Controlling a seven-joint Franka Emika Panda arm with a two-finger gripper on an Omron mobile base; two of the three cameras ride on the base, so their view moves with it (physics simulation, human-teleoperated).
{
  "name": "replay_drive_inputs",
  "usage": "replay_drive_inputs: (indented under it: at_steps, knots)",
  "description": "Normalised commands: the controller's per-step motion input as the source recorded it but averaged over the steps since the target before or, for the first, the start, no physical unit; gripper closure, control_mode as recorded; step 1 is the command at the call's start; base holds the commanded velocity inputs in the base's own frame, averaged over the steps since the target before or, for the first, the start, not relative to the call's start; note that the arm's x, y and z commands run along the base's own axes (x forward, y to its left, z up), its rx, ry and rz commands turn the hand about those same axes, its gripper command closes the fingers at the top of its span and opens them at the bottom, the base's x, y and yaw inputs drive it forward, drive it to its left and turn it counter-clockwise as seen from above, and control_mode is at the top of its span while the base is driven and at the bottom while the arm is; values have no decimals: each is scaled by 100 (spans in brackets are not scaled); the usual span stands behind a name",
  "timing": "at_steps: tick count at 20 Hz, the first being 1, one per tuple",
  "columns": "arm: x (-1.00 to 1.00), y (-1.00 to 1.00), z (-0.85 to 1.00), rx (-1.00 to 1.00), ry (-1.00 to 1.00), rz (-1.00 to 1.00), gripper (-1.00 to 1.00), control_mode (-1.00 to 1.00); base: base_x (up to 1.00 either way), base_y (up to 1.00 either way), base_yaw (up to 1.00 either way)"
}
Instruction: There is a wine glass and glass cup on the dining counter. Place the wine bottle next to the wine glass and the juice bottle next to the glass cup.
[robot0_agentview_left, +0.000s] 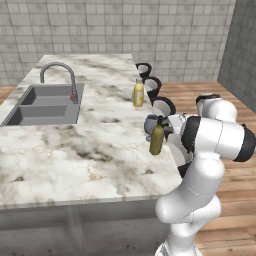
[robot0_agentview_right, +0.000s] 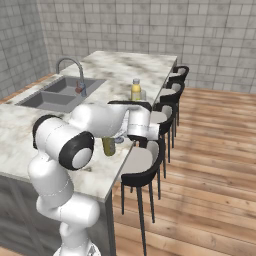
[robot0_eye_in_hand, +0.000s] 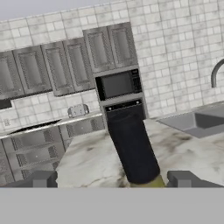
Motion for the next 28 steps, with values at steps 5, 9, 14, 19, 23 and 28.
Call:
replay_drive_inputs:
  at_steps: [5,9,14,19,23,28]
  knots:
    - [-4,-3,5,0,6,-1,-100,-100,0,0,0]
    - [4,-7,0,0,3,0,-100,-100,0,0,0]
    - [-11,-17,5,0,0,-1,-100,-100,0,0,0]
    - [-41,-12,18,0,1,-7,-100,-100,0,0,0]
    - [-47,-2,26,0,2,-9,-100,-100,0,0,0]
    - [-48,0,30,0,3,-9,-100,-100,0,0,0]
